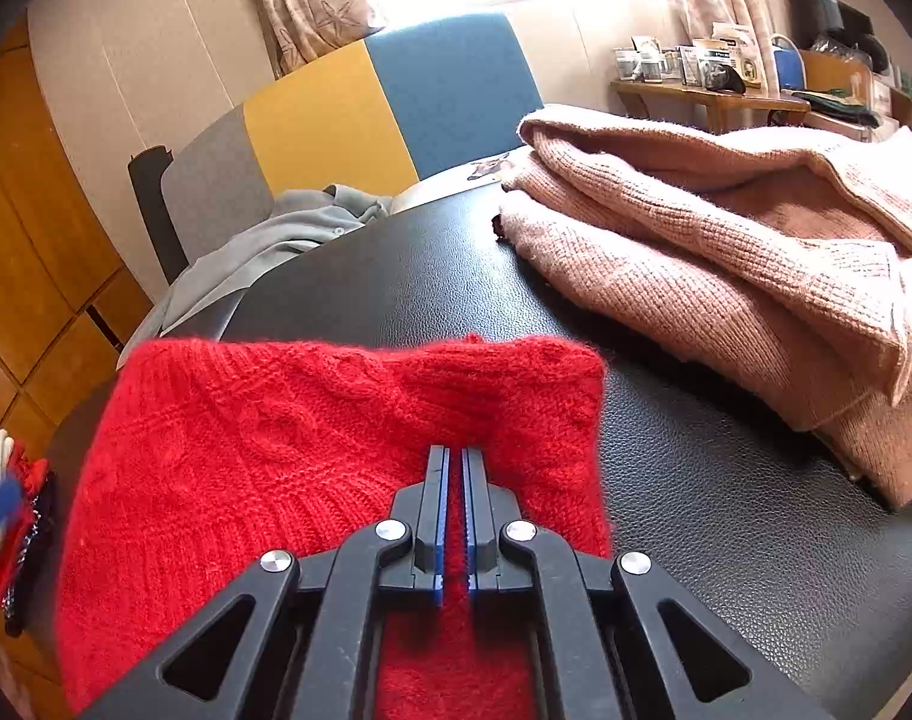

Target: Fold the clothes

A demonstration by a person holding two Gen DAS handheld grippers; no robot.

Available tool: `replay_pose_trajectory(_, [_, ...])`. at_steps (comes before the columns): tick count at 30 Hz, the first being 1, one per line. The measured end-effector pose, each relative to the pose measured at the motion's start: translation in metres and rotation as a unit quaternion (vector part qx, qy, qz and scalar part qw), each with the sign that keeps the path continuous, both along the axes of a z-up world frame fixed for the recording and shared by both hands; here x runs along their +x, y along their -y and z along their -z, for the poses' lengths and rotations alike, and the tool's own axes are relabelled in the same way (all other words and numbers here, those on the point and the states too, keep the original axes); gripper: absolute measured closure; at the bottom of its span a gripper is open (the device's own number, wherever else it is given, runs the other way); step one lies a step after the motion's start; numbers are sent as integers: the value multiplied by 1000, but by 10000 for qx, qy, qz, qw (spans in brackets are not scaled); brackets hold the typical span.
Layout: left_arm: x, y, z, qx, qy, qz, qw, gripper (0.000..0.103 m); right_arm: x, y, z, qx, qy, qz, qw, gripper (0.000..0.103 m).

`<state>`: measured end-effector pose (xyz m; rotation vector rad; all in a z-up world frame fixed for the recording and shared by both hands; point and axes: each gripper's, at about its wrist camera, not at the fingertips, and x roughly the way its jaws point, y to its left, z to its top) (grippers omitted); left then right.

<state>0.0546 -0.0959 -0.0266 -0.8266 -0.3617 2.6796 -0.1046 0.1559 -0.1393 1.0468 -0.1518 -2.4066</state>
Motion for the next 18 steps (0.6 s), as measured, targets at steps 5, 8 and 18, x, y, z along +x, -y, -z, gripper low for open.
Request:
replay_pose_trajectory(5, [-52, -11, -4, -426, 307, 392, 9978, 64, 2, 1, 0, 61, -90, 4, 9999, 100])
replay_pose_trajectory(8, [-86, -28, 27, -810, 996, 511, 9904, 65, 2, -1, 1, -33, -96, -1, 9999, 100])
replay_pose_trajectory(18, [-98, -22, 63, -513, 1101, -145, 9925, 71, 1, 0, 5, -44, -202, 14, 9998, 100])
